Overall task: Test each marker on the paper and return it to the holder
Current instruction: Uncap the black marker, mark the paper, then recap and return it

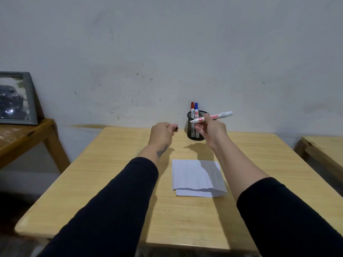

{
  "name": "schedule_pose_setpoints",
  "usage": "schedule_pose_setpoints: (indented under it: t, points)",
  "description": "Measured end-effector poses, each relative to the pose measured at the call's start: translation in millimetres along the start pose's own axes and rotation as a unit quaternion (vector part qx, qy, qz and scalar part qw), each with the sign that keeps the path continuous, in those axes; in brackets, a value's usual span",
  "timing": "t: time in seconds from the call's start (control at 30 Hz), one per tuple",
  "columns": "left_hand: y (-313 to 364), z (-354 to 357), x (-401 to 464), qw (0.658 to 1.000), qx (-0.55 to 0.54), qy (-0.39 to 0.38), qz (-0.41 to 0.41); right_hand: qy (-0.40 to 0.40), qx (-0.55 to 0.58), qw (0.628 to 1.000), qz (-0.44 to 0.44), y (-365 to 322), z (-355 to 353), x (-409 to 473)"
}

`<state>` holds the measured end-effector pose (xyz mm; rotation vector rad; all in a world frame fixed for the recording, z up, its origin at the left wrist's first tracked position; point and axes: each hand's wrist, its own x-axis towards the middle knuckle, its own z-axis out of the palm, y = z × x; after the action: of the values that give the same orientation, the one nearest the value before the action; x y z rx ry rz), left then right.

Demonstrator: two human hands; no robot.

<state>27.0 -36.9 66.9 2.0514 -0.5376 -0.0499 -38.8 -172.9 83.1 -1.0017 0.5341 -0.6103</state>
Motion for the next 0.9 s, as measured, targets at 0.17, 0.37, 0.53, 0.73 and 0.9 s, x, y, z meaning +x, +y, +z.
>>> schedule_pose_setpoints:
  t: [0.17, 0.37, 0.53, 0.73, 0.9]
  points:
    - [-40.8, -2.2, -1.8, 0.992, 0.116, -0.032, -0.047, -0.02, -0.048, 0.999, 0.0, 6.8, -21.3, 5.8]
    - [-50.5, 22.0, -1.0, 0.976, 0.198, -0.074, -0.049, -0.02, -0.067, 0.997, 0.013, 40.7, -22.4, -3.9]
    - [-60.6, 26.2, -7.9, 0.982, 0.165, -0.074, -0.046, 0.009, -0.102, 0.995, 0.003, 53.8, -16.4, -4.2]
    - [-86.2, 24.4, -45.5, 0.93, 0.352, -0.104, -0.005, -0.08, -0.09, 0.993, 0.009, 76.4, -4.4, -11.2]
    - [-91.3, 25.5, -50.8, 0.918, 0.373, -0.133, 0.0, -0.083, -0.108, 0.99, -0.02, 96.1, -8.6, -16.6]
